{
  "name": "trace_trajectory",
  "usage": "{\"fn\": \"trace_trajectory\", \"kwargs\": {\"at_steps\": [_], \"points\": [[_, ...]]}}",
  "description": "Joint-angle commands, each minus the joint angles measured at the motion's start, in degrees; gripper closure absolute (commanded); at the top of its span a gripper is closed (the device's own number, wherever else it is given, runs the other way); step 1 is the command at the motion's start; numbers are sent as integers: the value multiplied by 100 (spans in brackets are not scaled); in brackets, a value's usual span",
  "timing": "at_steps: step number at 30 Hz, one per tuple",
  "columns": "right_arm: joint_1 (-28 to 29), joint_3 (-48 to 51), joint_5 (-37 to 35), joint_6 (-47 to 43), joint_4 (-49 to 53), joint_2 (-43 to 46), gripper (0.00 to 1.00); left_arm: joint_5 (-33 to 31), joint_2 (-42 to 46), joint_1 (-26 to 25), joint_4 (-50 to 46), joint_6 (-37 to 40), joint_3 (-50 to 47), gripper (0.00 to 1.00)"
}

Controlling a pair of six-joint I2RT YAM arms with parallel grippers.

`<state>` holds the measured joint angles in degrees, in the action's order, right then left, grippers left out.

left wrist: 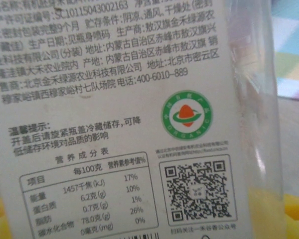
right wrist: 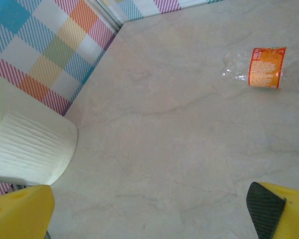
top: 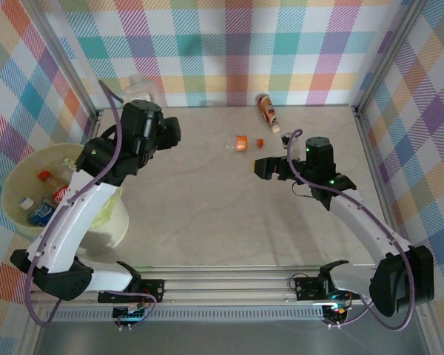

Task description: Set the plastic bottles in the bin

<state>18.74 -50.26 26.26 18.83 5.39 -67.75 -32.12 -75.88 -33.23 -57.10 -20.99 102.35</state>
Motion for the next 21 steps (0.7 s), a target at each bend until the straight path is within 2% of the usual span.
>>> {"fn": "trace_trajectory", "kwargs": {"at_steps": [1,3,6,11,18,21], "points": [[32,-212,129,53,-148,-28,0,-1667,148,87,-950,84,327,37],[32,-221,132,85,-143,-22,0,-2075,317,175,-1042,17,271,37],[28,-212,140,121,-146,-28,0,-2227,722,545,-882,-40,-117,38],[39,-264,163,146,-87,-54,0,-1806,1106,1754,-840,-242,-584,39],[51,-309,128,182,-27,-53,0,-1777,1387,2823,-636,-701,-1250,39],[59,-339,157,175,-28,-85,0,-1292,1507,3312,-313,-872,-1626,39]]}}
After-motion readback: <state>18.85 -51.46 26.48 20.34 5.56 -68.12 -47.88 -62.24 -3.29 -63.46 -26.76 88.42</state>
